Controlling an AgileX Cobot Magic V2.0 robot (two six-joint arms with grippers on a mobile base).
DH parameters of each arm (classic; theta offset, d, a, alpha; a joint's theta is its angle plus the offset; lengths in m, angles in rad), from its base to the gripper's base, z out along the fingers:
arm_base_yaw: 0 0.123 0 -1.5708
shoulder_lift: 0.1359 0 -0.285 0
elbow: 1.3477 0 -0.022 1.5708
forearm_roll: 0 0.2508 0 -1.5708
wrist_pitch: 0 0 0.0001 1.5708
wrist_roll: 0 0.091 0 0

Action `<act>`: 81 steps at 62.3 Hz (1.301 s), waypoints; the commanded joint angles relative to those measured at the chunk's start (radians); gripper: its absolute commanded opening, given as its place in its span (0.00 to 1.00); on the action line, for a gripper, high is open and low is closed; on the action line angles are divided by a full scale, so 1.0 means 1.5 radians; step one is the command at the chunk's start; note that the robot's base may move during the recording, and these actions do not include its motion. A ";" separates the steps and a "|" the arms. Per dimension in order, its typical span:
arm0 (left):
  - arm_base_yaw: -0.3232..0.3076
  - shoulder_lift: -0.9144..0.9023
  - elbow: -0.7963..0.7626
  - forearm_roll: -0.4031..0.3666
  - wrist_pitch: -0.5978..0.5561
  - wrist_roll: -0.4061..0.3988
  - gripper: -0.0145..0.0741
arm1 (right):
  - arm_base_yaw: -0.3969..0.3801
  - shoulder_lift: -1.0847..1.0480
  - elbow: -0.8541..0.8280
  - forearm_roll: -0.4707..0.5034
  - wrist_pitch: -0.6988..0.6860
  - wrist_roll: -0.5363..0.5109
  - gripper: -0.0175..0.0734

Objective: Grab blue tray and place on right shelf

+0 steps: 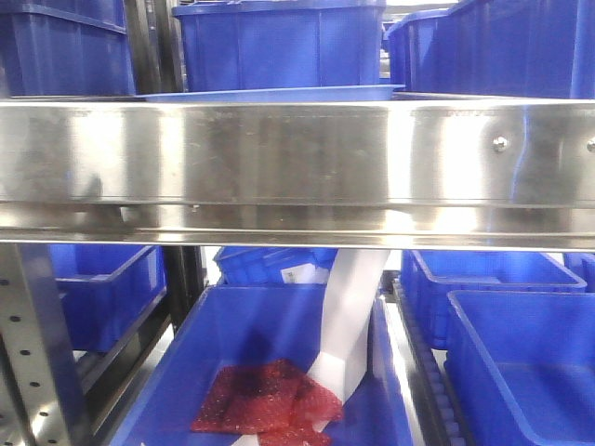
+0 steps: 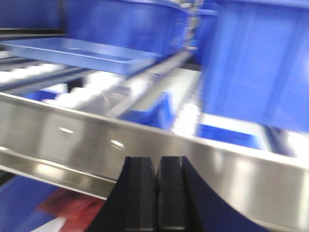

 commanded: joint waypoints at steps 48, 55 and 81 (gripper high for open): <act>0.000 -0.010 0.020 -0.005 -0.050 0.002 0.11 | -0.126 -0.105 0.086 0.017 -0.124 -0.015 0.26; 0.000 -0.010 0.020 -0.005 -0.050 0.002 0.11 | -0.126 -0.105 0.086 0.017 -0.124 -0.015 0.26; 0.000 -0.010 0.020 -0.005 -0.050 0.002 0.11 | -0.126 -0.105 0.086 0.017 -0.124 -0.015 0.26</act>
